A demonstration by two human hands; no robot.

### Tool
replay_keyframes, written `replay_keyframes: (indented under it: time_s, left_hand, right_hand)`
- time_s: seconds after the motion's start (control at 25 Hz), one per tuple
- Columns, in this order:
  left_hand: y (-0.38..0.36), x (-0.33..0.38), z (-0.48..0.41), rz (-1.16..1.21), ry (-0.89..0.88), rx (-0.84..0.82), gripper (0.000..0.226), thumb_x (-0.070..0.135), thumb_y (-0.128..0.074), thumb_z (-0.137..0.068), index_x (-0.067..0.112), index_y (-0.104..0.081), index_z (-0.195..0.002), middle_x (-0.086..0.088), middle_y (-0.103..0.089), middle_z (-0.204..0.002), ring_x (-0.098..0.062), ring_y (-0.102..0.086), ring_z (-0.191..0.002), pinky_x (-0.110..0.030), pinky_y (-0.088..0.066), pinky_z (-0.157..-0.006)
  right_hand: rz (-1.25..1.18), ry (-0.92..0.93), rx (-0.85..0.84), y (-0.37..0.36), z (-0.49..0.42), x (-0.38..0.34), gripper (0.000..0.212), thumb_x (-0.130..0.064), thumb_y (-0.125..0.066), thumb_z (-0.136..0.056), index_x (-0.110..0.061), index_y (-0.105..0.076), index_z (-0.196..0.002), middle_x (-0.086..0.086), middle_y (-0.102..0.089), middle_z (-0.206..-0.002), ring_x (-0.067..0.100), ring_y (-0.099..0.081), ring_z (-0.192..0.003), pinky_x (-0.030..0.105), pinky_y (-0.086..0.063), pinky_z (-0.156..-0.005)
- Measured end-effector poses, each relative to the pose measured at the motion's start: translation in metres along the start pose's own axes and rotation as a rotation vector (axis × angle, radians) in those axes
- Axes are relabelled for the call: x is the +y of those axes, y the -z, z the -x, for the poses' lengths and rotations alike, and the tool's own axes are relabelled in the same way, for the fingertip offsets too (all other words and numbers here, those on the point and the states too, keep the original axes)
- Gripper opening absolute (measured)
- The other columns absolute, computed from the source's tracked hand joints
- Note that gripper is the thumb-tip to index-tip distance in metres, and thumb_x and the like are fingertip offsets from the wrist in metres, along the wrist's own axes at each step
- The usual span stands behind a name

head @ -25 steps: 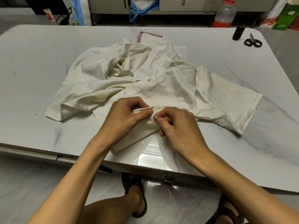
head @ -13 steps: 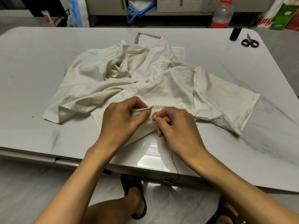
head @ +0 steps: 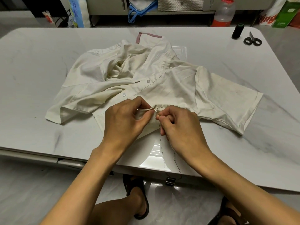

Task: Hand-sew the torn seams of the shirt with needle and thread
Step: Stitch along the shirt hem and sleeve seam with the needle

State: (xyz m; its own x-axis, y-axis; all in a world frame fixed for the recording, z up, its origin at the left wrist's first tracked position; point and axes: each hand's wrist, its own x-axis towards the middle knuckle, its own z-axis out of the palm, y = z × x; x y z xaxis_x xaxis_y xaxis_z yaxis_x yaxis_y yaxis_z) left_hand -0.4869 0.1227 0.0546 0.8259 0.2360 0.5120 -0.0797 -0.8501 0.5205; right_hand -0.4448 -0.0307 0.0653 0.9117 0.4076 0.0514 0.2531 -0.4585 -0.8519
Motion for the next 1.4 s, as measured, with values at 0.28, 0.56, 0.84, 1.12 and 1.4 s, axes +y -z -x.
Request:
replay_keyframes:
  time_s: [0.28,0.56,0.84,1.12,1.4]
  left_hand:
    - [-0.003,-0.001,0.001,-0.118,-0.180,0.073,0.015,0.029,-0.073,-0.086,0.016,-0.071,-0.079,-0.001,-0.061,-0.062,-0.021,-0.060,-0.056,-0.039,-0.045,-0.048]
    - [-0.004,0.000,0.001,-0.125,-0.283,0.046,0.013,0.028,-0.074,-0.084,0.016,-0.074,-0.080,-0.001,-0.060,-0.060,-0.021,-0.059,-0.053,-0.033,-0.043,-0.046]
    - [-0.006,-0.006,0.002,-0.099,-0.175,0.060,0.012,0.030,-0.073,-0.087,0.018,-0.075,-0.085,0.000,-0.064,-0.065,-0.019,-0.062,-0.058,-0.038,-0.048,-0.048]
    - [-0.007,-0.006,0.002,-0.099,-0.156,0.043,0.013,0.033,-0.072,-0.087,0.020,-0.076,-0.085,0.001,-0.066,-0.066,-0.019,-0.063,-0.060,-0.039,-0.049,-0.050]
    - [-0.004,0.002,0.003,-0.035,-0.269,0.017,0.010,0.028,-0.080,-0.082,0.019,-0.078,-0.082,0.009,-0.069,-0.068,-0.016,-0.062,-0.059,-0.033,-0.049,-0.050]
  right_hand:
    - [0.117,0.038,0.068,0.000,0.002,-0.003,0.016,-0.015,-0.055,-0.093,-0.014,-0.067,-0.082,0.002,-0.067,-0.070,0.020,-0.062,-0.075,0.035,-0.047,-0.074]
    - [0.117,0.009,0.063,0.002,0.003,-0.002,0.015,-0.015,-0.055,-0.093,-0.014,-0.067,-0.086,0.003,-0.070,-0.077,0.021,-0.062,-0.082,0.031,-0.044,-0.076]
    - [-0.087,-0.027,-0.034,0.004,0.010,-0.006,0.011,-0.006,-0.045,-0.095,-0.015,-0.045,-0.102,0.001,-0.066,-0.074,0.013,-0.061,-0.067,0.023,-0.046,-0.060]
    - [-0.038,0.041,-0.009,0.005,0.011,-0.008,0.015,-0.005,-0.045,-0.092,-0.017,-0.036,-0.095,0.011,-0.062,-0.074,0.024,-0.055,-0.065,0.040,-0.040,-0.063]
    - [-0.024,0.066,0.027,0.001,0.009,-0.005,0.016,-0.005,-0.044,-0.091,-0.017,-0.034,-0.091,0.008,-0.059,-0.076,0.026,-0.056,-0.073,0.046,-0.042,-0.068]
